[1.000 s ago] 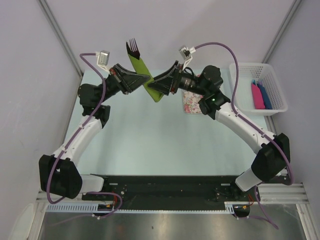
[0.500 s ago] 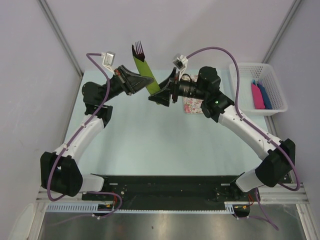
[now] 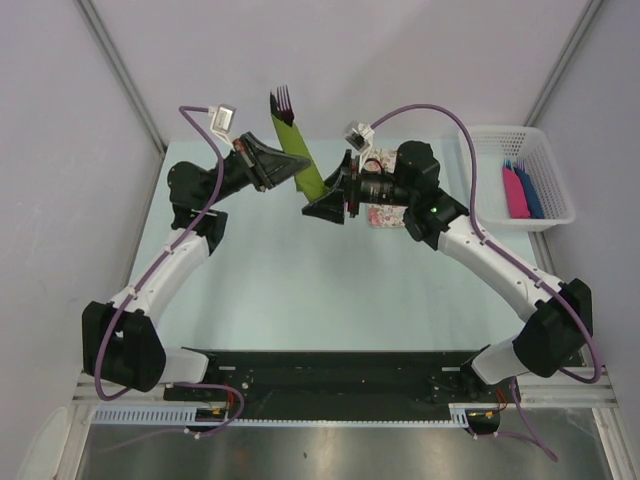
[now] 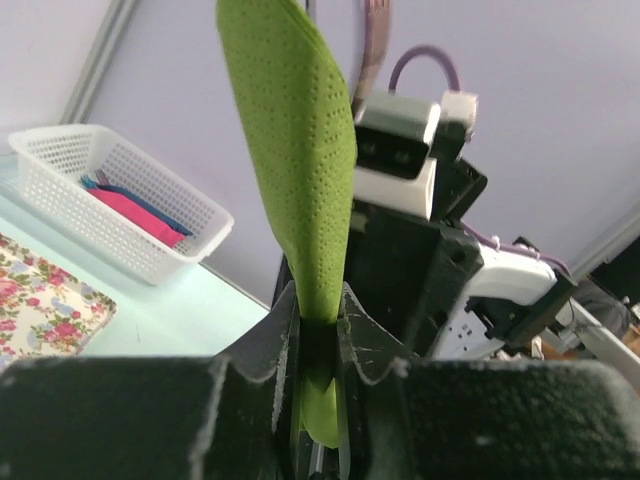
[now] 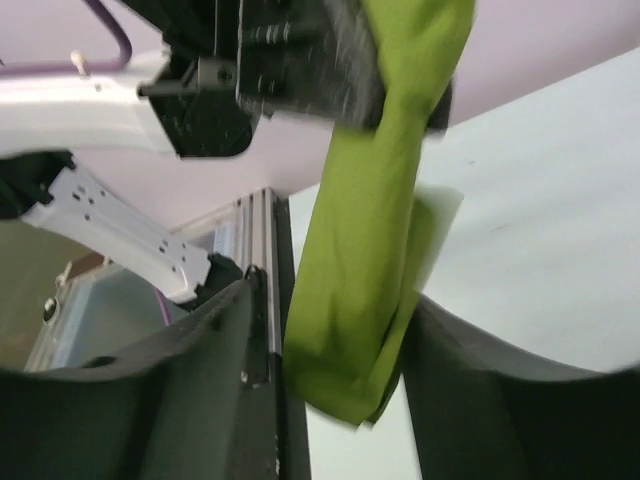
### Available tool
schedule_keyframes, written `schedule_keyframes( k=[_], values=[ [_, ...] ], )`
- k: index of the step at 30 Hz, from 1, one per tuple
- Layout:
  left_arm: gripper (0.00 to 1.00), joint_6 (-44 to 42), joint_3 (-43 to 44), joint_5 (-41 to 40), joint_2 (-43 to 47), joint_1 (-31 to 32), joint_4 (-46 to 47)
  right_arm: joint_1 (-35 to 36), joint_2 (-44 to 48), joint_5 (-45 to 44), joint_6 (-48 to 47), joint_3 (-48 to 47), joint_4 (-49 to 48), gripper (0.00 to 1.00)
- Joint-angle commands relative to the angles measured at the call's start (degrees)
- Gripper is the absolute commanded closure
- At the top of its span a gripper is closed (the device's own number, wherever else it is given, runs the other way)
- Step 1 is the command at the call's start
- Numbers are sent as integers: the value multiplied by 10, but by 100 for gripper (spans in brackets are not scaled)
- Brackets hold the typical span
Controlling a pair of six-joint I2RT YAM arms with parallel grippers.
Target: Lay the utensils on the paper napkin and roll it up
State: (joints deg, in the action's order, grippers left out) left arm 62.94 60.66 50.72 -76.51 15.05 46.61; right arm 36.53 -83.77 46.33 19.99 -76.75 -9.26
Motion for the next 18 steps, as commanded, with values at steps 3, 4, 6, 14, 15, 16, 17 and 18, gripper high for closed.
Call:
schedule_keyframes(
  k=[3,4,6,14,15,16,17,18],
  values=[
    [100,-6,37,-51,13,-13,35,-25,60,2,-54,11,81,28],
    [100,-6,36,-48,14,-13,33,-29,79,-24,-79,7,90,26],
    [100,-12,30,-45,18,-13,26,-36,98,-62,-148,6,128,24],
    [100,-24,18,-37,21,-11,31,-20,160,-172,-237,9,103,41],
    [100,-24,19,-35,21,-10,33,-19,159,-175,-235,8,100,46],
    [100,-22,20,-34,20,-7,37,-20,156,-174,-210,6,99,55],
    [100,-21,20,-32,21,-6,41,-25,143,-171,-191,-7,103,58],
    [100,-21,20,-32,21,-5,45,-32,135,-153,-160,-12,103,60]
  ],
)
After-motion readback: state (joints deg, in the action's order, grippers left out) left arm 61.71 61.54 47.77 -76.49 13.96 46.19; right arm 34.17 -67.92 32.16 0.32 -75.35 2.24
